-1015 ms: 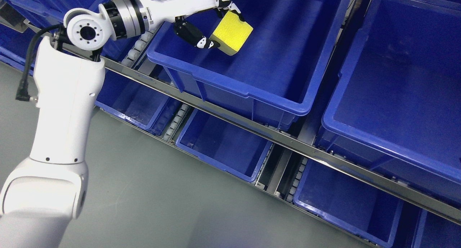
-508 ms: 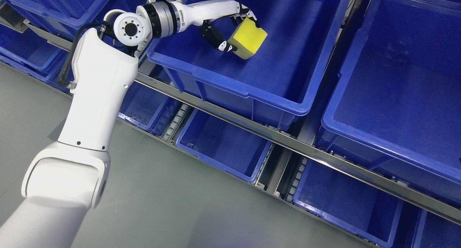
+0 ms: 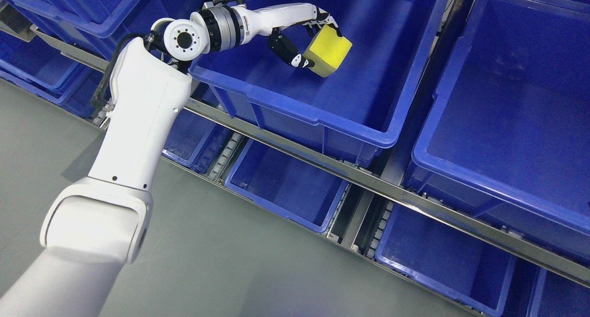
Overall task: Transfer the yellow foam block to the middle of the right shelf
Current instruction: 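Open the left hand to drop the cube into the bin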
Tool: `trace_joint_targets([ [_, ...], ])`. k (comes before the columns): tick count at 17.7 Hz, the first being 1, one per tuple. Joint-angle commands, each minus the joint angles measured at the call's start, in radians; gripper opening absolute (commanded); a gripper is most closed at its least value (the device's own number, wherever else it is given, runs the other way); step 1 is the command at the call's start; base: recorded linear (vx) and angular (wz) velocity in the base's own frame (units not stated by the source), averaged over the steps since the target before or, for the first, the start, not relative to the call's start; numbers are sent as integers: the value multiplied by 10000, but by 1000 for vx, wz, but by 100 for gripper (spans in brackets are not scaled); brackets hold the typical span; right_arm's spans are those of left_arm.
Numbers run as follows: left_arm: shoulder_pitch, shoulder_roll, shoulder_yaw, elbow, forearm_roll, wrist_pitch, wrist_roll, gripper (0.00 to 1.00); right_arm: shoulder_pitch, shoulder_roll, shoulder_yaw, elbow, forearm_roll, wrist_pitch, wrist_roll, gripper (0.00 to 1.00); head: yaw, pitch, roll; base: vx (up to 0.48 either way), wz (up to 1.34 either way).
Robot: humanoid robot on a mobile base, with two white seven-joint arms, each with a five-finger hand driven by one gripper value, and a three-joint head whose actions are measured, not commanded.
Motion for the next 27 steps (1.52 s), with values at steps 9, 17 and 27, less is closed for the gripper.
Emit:
trace_joint_targets([
  [9, -82, -63, 456, 321, 27, -895, -884, 0, 15, -175, 1, -175, 31, 7, 8, 100, 0, 0, 0, 0, 0],
  [17, -143, -63, 655, 306, 26, -957, -809, 100, 15, -175, 1, -175, 31, 7, 8, 100, 0, 0, 0, 0, 0],
  [27, -174, -63, 428, -430, 6323, 2706, 4234, 98, 15, -175, 1, -175, 31, 7, 8, 100, 0, 0, 0, 0, 0],
])
